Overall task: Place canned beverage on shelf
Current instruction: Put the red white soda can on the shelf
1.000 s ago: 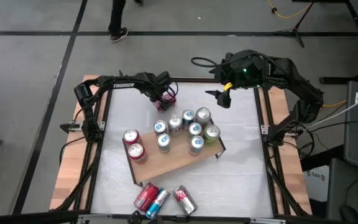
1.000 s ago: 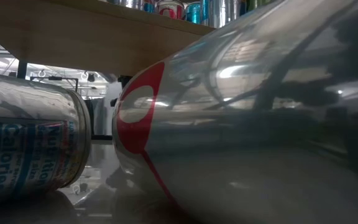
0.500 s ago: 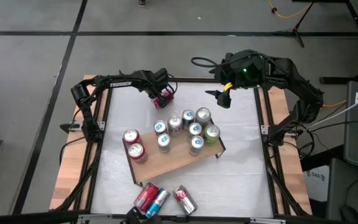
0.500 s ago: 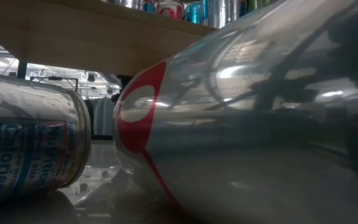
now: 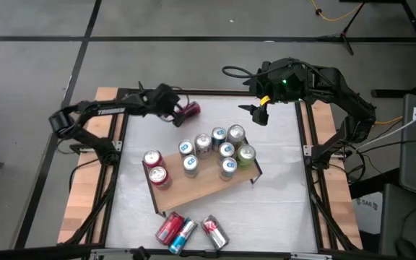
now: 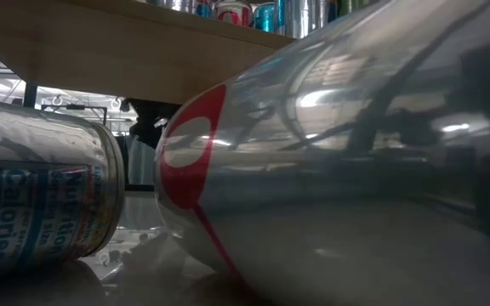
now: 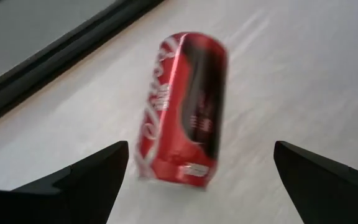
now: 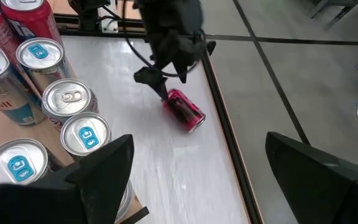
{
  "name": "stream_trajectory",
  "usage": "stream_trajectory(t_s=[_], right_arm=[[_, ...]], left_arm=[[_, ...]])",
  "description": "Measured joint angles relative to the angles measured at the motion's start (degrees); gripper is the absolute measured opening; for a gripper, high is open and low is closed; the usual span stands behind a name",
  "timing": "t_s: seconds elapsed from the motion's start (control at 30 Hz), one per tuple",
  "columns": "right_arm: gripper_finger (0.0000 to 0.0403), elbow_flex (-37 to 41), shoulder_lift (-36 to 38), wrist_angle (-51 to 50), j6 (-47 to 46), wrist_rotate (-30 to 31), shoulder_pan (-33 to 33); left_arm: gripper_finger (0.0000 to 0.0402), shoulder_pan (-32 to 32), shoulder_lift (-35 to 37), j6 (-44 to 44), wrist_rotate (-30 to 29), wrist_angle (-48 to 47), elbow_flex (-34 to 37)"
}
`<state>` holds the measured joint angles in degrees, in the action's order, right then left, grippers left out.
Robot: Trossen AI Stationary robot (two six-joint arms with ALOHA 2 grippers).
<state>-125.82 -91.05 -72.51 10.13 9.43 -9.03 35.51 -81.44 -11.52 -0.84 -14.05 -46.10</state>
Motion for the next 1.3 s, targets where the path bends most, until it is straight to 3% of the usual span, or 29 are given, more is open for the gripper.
stream_trajectory(t_s=[0.13,0.4,0.9,1.3], right_arm=[[0.0356,0.0,0.0,0.6,0.0,0.0,0.0],[0.0356,0.0,0.0,0.6,0.0,0.0,0.0],[0.0356,0.0,0.0,0.6,0.0,0.1,0.0],[0.0356,0.0,0.0,0.6,0.0,0.0,0.0]], left_arm=[[0.0392,0.0,2.9,-1.5,0.0,13.4,8.0],[0.0392,0.1,2.7,-1.9,-5.5,28.6,16.1],[0.0392,1.0,2.4,-0.1,-8.8,41.0,22.2],[0.0392,2.5,-9.0,-0.1,-4.7,53.4,22.3]])
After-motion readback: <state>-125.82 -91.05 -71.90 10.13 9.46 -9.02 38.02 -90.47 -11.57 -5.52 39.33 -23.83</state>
